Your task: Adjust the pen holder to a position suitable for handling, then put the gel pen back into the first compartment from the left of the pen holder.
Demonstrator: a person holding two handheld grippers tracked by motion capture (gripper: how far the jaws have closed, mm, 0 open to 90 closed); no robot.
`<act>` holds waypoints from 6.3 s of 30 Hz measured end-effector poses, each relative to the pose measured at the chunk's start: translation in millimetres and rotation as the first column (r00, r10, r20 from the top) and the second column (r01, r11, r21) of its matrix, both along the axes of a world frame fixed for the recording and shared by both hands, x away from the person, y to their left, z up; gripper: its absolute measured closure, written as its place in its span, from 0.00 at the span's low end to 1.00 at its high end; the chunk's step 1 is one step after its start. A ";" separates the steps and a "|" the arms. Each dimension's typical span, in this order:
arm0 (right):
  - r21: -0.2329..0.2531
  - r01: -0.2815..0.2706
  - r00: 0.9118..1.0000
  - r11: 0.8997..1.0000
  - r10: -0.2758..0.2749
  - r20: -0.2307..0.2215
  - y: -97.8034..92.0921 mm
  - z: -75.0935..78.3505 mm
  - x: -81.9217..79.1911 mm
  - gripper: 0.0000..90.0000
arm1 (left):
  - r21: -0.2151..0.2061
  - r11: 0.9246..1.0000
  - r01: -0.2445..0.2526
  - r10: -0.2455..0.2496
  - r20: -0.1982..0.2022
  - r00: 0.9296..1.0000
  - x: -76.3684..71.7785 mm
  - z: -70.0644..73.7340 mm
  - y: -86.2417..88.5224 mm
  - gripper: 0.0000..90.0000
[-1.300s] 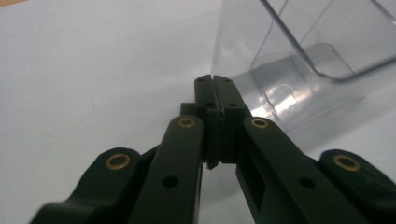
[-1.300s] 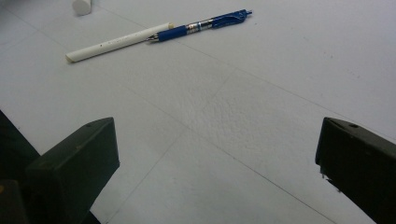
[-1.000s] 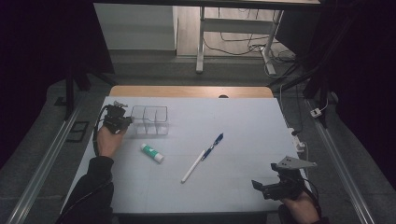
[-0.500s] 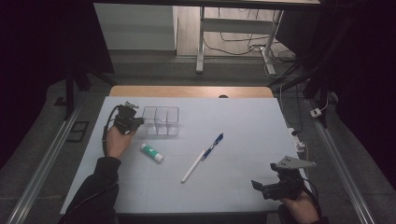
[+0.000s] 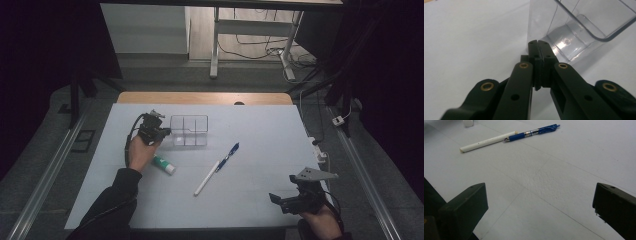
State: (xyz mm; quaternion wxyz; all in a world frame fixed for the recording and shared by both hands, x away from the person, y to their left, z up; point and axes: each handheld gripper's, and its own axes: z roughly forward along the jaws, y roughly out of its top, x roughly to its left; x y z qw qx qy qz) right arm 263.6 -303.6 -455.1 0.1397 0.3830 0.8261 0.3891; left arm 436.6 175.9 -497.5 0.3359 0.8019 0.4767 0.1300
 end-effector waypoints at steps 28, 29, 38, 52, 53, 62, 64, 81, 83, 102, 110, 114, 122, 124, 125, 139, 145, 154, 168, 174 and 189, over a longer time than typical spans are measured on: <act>-0.001 -0.003 1.000 1.000 0.003 -0.001 -0.6 0.2 -0.2 0.00 | -0.001 0.996 0.093 -0.093 0.011 0.996 12.5 1.1 -56.8 0.98; -0.001 -0.002 1.000 1.000 0.002 -0.001 -0.6 0.2 -0.3 0.00 | -0.001 0.996 0.095 -0.094 0.010 0.995 12.8 1.2 -56.9 0.98; -0.001 -0.003 1.000 1.000 0.003 0.001 -1.0 0.2 -0.5 0.00 | 0.008 0.995 0.101 -0.101 0.016 0.995 4.7 13.2 -44.5 0.86; -0.007 0.004 1.000 1.000 -0.004 -0.001 -0.3 0.1 -0.9 0.00 | -0.017 0.990 0.142 -0.141 0.056 0.988 -32.4 33.1 -24.9 0.54; -0.007 0.004 1.000 1.000 -0.004 -0.001 -0.3 0.1 -1.0 0.00 | -0.021 0.989 0.148 -0.146 0.060 0.987 -36.0 34.0 -23.6 0.52; -0.009 0.002 1.000 1.000 -0.002 0.001 -0.4 0.4 -1.3 0.00 | -0.058 0.981 0.185 -0.181 0.063 0.981 -68.3 39.1 -12.5 0.35; -0.010 0.002 1.000 1.000 -0.002 0.002 -0.3 0.4 -1.2 0.00 | -0.084 0.977 0.194 -0.188 0.068 0.980 -75.1 41.0 -8.9 0.32; -0.012 0.017 0.999 1.000 -0.017 -0.029 1.7 1.3 4.3 0.00 | -0.149 0.966 0.210 -0.197 0.095 0.976 -139.8 46.5 9.0 0.10; -0.011 0.015 1.000 1.000 -0.015 -0.024 2.5 2.0 5.4 0.00 | -0.150 0.967 0.208 -0.195 0.096 0.976 -145.0 45.8 10.1 0.07; -0.021 -0.072 0.997 0.997 0.072 0.003 26.9 2.1 21.7 0.00 | -0.179 0.971 0.156 -0.138 0.111 0.984 -192.5 42.3 32.1 0.00; -0.037 -0.092 0.995 0.995 0.093 0.020 39.9 0.7 38.1 0.00 | -0.194 0.971 0.142 -0.126 0.096 0.987 -207.8 38.0 43.1 0.00; -0.020 -0.095 0.995 0.995 0.096 0.016 46.9 0.7 48.5 0.00 | -0.194 0.973 0.129 -0.113 0.088 0.990 -215.6 35.8 47.1 0.00; -0.019 -0.111 0.993 0.994 0.110 -0.039 59.9 -4.2 70.1 0.00 | -0.182 0.978 0.100 -0.087 0.080 0.993 -228.2 30.9 55.5 0.00; -0.039 -0.110 0.994 0.993 0.109 -0.031 63.4 -6.1 76.0 0.00 | -0.181 0.979 0.094 -0.082 0.074 0.994 -230.6 29.7 57.1 0.00; -0.045 -0.107 0.994 0.993 0.105 -0.033 64.7 -6.8 78.1 0.00 | -0.181 0.979 0.090 -0.078 0.072 0.994 -232.4 28.7 58.3 0.00; -0.101 -0.110 0.991 0.989 0.102 -0.083 87.9 -17.0 115.3 0.00 | -0.155 0.987 0.036 -0.028 0.053 0.998 -248.8 22.3 72.5 0.00; -0.115 -0.115 0.990 0.987 0.105 -0.090 97.4 -21.2 128.7 0.00 | -0.136 0.991 0.019 -0.014 0.038 0.999 -252.8 19.8 75.8 0.00; -0.147 -0.115 0.990 0.982 0.101 -0.097 111.7 -31.3 151.0 0.00 | -0.131 0.991 0.025 -0.021 0.029 0.999 -253.2 19.1 75.9 0.00; -0.200 -0.220 0.973 0.955 0.202 -0.110 127.9 -35.9 182.6 0.87 | -0.149 0.989 0.020 -0.018 0.016 1.000 -252.1 18.5 77.5 0.00; -0.212 -0.228 0.971 0.950 0.207 -0.117 135.4 -40.2 194.8 0.99 | -0.149 0.989 0.013 -0.010 0.020 1.000 -251.9 18.2 77.5 0.00; -0.245 -0.246 0.965 0.938 0.215 -0.149 142.5 -54.9 211.1 0.99 | -0.143 0.990 0.018 -0.017 0.011 1.000 -251.5 18.3 77.6 0.00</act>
